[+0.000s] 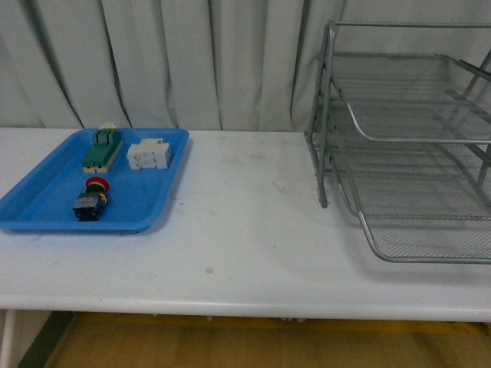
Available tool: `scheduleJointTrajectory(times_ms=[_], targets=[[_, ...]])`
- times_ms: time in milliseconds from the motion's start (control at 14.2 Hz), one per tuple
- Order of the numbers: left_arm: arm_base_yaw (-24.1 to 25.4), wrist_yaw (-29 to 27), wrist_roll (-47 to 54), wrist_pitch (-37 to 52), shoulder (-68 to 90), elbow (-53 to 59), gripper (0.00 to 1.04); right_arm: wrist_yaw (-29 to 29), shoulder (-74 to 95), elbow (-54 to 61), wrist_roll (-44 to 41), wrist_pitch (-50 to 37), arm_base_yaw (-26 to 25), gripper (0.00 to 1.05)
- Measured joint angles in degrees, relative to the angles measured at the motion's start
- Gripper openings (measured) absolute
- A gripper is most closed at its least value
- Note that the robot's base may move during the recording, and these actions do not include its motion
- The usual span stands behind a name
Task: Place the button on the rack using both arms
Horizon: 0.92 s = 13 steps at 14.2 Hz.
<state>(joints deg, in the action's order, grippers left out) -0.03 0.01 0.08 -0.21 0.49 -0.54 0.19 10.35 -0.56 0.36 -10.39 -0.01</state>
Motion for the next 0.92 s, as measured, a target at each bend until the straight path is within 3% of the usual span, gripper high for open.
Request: scheduleJointTrajectory(times_ms=[141,283,353,424,495,636,707,777,848,919], targets=[[0.0,-0.04,0.0,0.0,0.0,0.0,0.98,-0.15,-8.28,-0.09,-0.02,10.93,0.0,0.02],[0.0,0.0,0.0,0.04,0.0,0.0,0.98,-0.17,-10.14,-0.09,-0.04,11.21,0.0,0.02],[0.0,-0.02,0.0,-0.02,0.0,0.0,0.98,-0.17,-10.14,-0.09,-0.17,10.54,0.0,0.09],[0.0,-0.04,0.0,-0.09,0.0,0.0,0.98,-0.17,-10.12,-0.09,-0.17,10.67,0.0,0.24],[-1.9,-4.74,-1.53,-7.28,1.9,-2.29,0.98,-0.2,-10.12,-0.09,-0.2,10.62,0.0,0.33],[-3.89,-8.04,-2.78,-10.16,5.81,-4.13,0.98,-0.11,-10.14,-0.09,-0.2,10.62,0.0,0.38],[-6.91,-11.89,-2.8,-10.08,16.5,-7.93,0.98,-0.2,-10.14,-0.09,-0.2,10.6,0.0,0.51],[-6.82,-8.59,0.2,3.54,43.15,-16.09,0.98,-0.17,-10.14,-0.09,-0.2,10.58,0.0,0.84],[-6.21,-6.08,1.68,7.8,55.76,-21.4,0.98,-0.17,-10.14,-0.09,-0.2,10.6,0.0,0.98],[-5.31,-5.4,2.97,9.7,66.53,-26.4,0.98,-0.2,-10.14,-0.09,-0.2,10.6,0.0,0.98]])
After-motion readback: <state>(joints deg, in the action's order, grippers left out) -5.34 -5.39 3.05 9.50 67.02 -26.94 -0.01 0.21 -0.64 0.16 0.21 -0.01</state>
